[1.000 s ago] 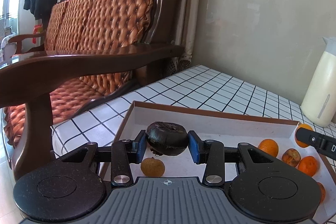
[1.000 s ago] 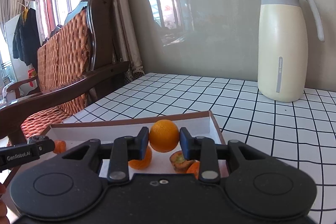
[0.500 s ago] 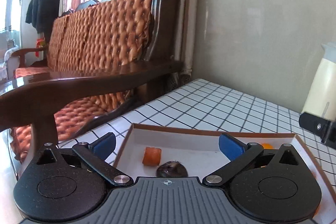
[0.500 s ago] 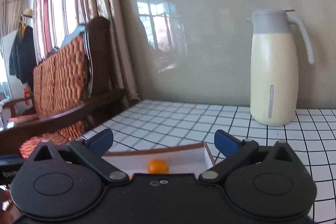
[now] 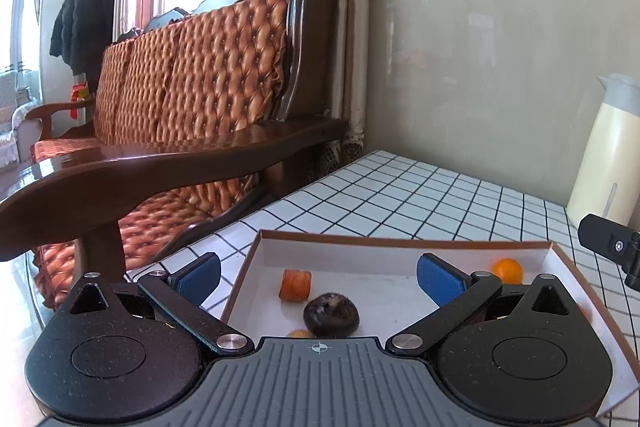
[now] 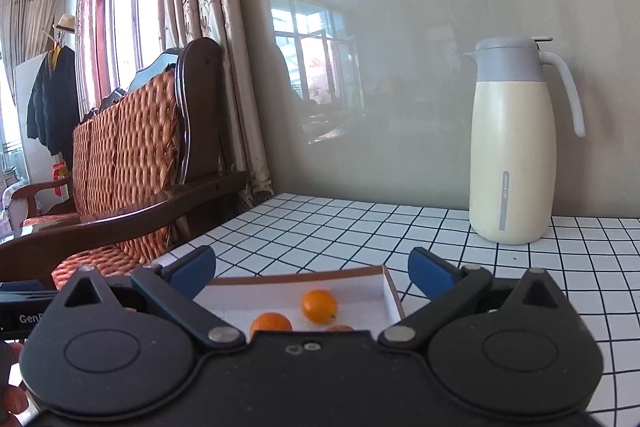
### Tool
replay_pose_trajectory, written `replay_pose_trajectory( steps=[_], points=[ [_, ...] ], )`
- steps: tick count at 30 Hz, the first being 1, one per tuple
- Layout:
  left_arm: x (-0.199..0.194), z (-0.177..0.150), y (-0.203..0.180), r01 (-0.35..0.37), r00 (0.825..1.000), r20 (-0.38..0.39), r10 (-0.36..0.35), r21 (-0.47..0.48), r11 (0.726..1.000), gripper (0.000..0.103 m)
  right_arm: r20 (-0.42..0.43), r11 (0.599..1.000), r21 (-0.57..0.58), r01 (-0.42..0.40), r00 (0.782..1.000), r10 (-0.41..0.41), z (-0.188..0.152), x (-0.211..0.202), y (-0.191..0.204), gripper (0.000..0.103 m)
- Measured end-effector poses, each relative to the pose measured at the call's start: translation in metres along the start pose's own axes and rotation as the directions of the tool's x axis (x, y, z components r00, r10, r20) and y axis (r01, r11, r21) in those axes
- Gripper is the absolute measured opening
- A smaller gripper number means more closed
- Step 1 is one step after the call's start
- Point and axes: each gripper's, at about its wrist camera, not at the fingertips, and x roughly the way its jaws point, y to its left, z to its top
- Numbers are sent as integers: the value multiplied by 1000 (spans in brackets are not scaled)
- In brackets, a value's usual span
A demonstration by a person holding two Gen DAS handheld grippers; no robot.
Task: Organize fruits
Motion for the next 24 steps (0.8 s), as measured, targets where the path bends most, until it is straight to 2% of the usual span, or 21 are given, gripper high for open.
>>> replay_pose_trajectory(
  steps=[8,16,24],
  points=[
    [-37,-4,-4,1,1000,12,-2,3,1000,103,0,1000,21,13,1000,-13,-4,-52,-8,97],
    [-115,-7,-11,51,998,38,-52,35,998,103,14,999,48,13,1000,-14,-4,-126,-13,97],
    [-183,-18,-8,100,994,30,-101,51,994,103,23,999,44,28,999,-29,-9,-190,-12,97]
  ],
)
